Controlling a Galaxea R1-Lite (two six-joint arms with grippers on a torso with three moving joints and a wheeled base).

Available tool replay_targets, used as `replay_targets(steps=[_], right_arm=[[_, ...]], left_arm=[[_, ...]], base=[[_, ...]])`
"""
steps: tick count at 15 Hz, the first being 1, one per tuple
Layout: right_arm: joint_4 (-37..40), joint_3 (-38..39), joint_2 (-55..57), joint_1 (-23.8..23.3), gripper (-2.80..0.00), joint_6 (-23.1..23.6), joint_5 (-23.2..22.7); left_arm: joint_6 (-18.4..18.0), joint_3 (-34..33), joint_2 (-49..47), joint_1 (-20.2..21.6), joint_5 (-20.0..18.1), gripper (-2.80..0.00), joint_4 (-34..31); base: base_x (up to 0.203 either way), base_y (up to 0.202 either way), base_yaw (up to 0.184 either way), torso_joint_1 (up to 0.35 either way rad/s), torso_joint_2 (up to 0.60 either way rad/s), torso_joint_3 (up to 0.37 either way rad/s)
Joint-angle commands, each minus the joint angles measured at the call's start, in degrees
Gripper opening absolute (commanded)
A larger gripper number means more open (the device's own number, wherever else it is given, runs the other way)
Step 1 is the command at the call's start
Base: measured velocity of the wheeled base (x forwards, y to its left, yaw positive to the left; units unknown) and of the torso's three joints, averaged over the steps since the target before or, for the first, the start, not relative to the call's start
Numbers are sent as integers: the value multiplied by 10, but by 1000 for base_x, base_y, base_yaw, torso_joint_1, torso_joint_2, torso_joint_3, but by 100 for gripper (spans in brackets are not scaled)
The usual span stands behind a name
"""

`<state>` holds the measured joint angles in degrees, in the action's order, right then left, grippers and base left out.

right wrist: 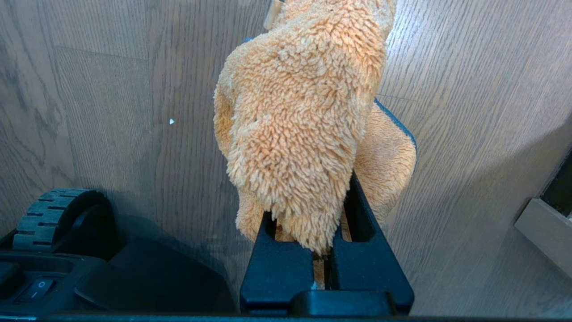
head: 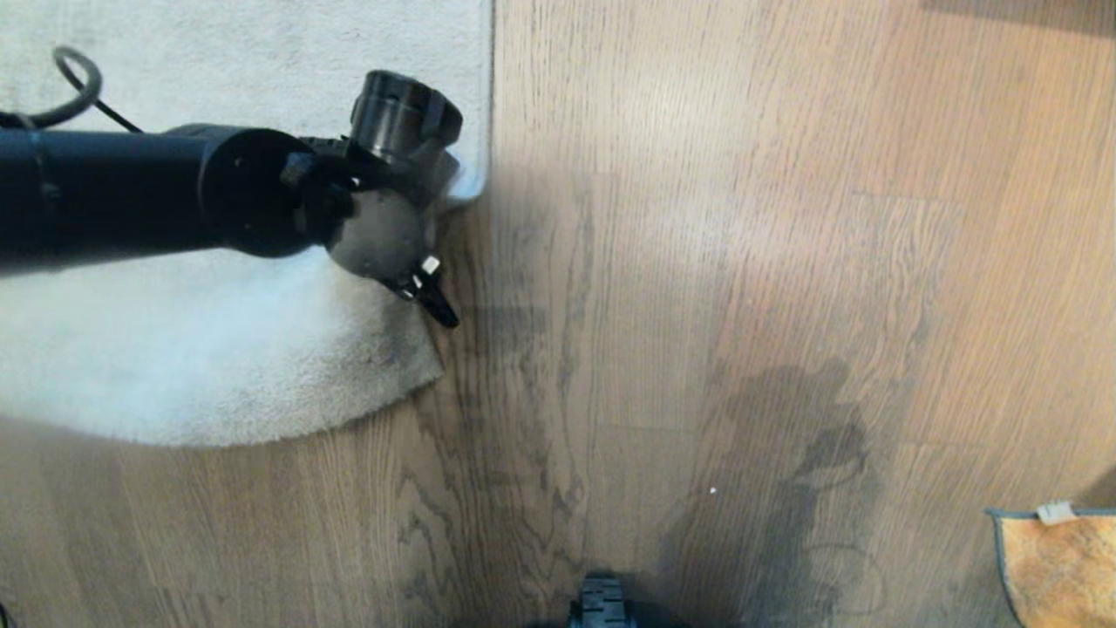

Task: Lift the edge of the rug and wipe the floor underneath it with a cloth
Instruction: Lift up the carpet

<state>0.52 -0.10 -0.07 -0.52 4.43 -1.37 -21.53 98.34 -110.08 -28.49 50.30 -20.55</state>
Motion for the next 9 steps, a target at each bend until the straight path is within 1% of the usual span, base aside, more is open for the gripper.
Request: replay_targets(steps=[1, 3, 5, 9], right_arm=[[0, 0, 1, 0, -280, 1, 0], [0, 0, 1, 0, -280, 1, 0], [0, 0, 1, 0, -280, 1, 0], [0, 0, 1, 0, -280, 1, 0]], left_arm=[[-11, 30, 16, 3, 2, 0, -1], [-22, 45, 19, 5, 2, 0, -1], [-25, 64, 15, 6, 2, 0, -1], [-27, 68, 13, -2, 4, 0, 0]], base=[[0, 0, 0, 0, 0, 0], [0, 0, 0, 0, 0, 0], [0, 0, 0, 0, 0, 0], [0, 0, 0, 0, 0, 0]])
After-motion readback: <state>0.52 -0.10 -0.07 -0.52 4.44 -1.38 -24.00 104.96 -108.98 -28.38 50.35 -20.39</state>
